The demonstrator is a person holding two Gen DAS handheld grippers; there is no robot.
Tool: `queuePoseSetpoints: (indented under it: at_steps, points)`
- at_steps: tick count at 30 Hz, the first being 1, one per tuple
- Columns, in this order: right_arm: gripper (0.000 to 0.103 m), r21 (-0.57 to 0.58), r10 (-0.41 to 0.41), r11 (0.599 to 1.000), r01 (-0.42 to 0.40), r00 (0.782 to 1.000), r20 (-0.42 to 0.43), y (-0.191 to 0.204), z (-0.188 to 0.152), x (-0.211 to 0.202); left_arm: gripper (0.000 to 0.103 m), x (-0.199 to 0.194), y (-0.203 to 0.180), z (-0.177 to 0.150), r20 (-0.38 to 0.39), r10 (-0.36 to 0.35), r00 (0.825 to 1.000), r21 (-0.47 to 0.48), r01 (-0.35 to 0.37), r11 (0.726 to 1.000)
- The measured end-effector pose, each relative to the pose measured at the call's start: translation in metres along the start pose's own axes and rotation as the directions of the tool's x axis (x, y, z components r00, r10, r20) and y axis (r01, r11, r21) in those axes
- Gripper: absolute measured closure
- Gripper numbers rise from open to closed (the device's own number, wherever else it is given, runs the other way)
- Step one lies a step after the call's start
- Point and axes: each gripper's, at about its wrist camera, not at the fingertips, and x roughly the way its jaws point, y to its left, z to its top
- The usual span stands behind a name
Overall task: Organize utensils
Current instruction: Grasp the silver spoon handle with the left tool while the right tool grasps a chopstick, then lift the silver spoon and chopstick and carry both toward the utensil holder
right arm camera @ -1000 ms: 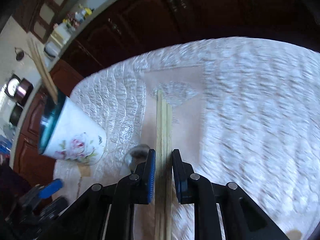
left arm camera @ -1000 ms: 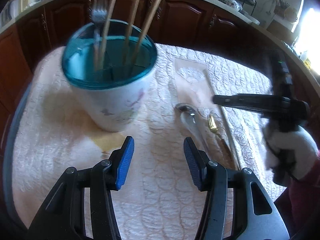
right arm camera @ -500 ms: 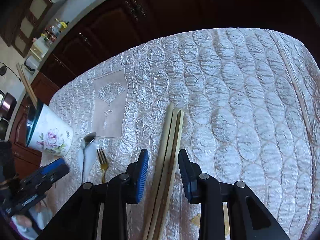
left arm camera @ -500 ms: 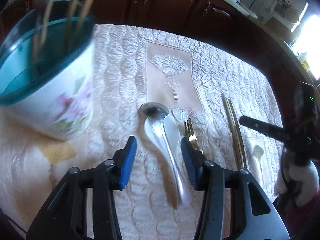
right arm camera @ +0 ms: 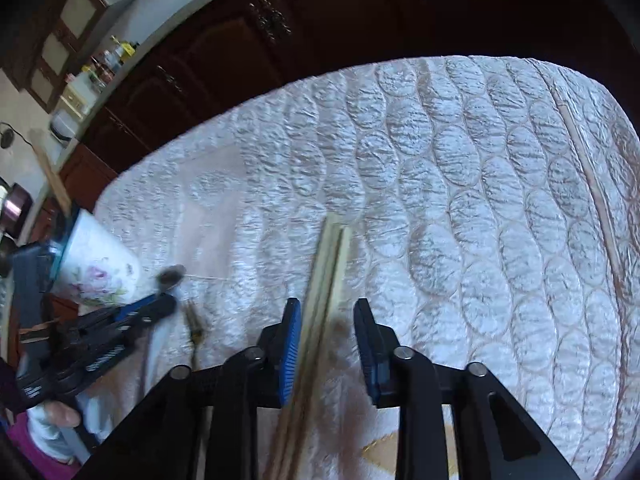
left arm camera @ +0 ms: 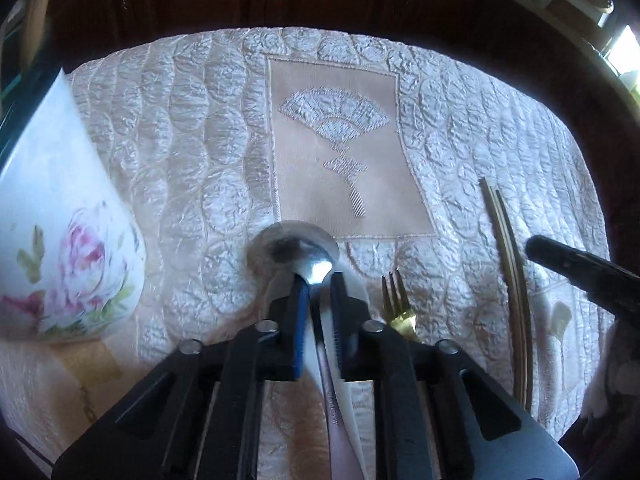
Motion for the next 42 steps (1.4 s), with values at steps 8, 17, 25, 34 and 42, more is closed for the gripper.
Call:
queuePoseSetpoints:
  at_steps: [8,17,25,34,42]
  points:
    - [0.094,0.0,0.001,1.0,-0.001,1.0,-0.013,0.004,0.007,0.016,0.099,-0.014,0.007,-0.007,0.016,-0.054,0.998,-0.033,0.054,0.998]
    - [0.095,0.022,0.033,0.999,-0.032,0.999,-0.031,-0.001,0.026,0.033,0.1,-0.048,0.014,-0.016,0.073,-0.132,0.989,-0.026,0.134,0.991]
    - [0.097,0.047,0.069,0.997,-0.067,0.997,-0.03,-0.011,0.033,0.026,0.1,-0.042,0.022,-0.025,0.035,-0.118,0.992,-0.037,0.119,0.992]
    - [0.097,0.03,0.037,0.999,-0.037,0.999,-0.028,-0.028,0.011,-0.001,0.094,-0.012,0.009,-0.009,-0.02,-0.065,0.998,0.011,0.065,0.998]
    - [0.094,0.028,0.079,0.997,-0.078,0.996,-0.03,-0.028,0.024,0.005,0.094,0.003,0.0,0.001,-0.033,-0.036,0.999,0.026,0.037,0.999]
